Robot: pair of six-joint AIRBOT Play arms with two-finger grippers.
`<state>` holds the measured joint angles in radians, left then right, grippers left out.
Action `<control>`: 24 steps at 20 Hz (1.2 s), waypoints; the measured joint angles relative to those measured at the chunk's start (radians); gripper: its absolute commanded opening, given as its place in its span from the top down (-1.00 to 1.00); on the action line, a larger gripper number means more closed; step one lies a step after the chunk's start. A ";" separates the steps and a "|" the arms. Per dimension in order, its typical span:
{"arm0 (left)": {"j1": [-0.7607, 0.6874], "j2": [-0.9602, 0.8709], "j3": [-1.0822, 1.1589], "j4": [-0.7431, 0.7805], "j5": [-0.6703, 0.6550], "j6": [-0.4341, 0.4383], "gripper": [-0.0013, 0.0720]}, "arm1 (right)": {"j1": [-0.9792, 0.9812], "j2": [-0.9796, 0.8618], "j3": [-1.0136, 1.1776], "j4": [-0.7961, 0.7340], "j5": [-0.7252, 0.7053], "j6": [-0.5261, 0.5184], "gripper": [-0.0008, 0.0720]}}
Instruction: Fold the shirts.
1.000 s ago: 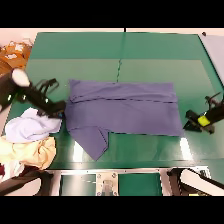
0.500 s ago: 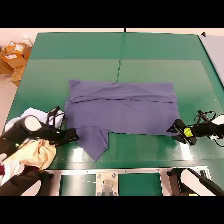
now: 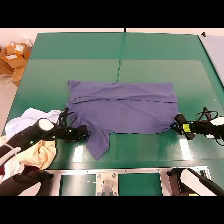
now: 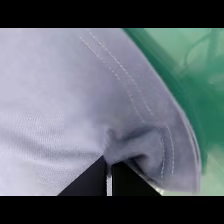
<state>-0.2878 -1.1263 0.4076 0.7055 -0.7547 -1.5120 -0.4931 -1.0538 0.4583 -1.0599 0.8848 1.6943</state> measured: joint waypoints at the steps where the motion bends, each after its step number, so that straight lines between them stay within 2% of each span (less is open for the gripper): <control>1: 0.000 -0.007 0.016 0.004 -0.012 0.015 0.91 | 0.000 0.000 0.003 0.006 0.001 -0.014 0.93; 4: 0.001 -0.019 0.081 0.084 -0.094 0.020 0.91 | -0.001 0.001 0.026 -0.015 0.030 -0.053 0.94; 9: -0.001 -0.021 0.198 0.242 -0.304 -0.033 0.91 | -0.011 0.003 0.092 -0.104 0.128 -0.074 0.94; 15: -0.002 0.002 0.351 0.388 -0.496 -0.071 0.92 | -0.019 0.011 0.130 -0.226 0.251 -0.038 0.94; 20: -0.002 -0.004 0.537 0.487 -0.545 -0.081 0.92 | -0.019 0.011 0.244 -0.200 0.286 -0.034 0.94; 24: -0.002 -0.109 0.723 0.559 -0.543 -0.072 0.92 | 0.014 -0.058 0.384 -0.127 0.264 -0.050 0.94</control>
<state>-0.2897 -1.2354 1.1305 1.2648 -1.2980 -1.5845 -0.4789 -1.1114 0.8425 -1.1873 1.1484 1.6447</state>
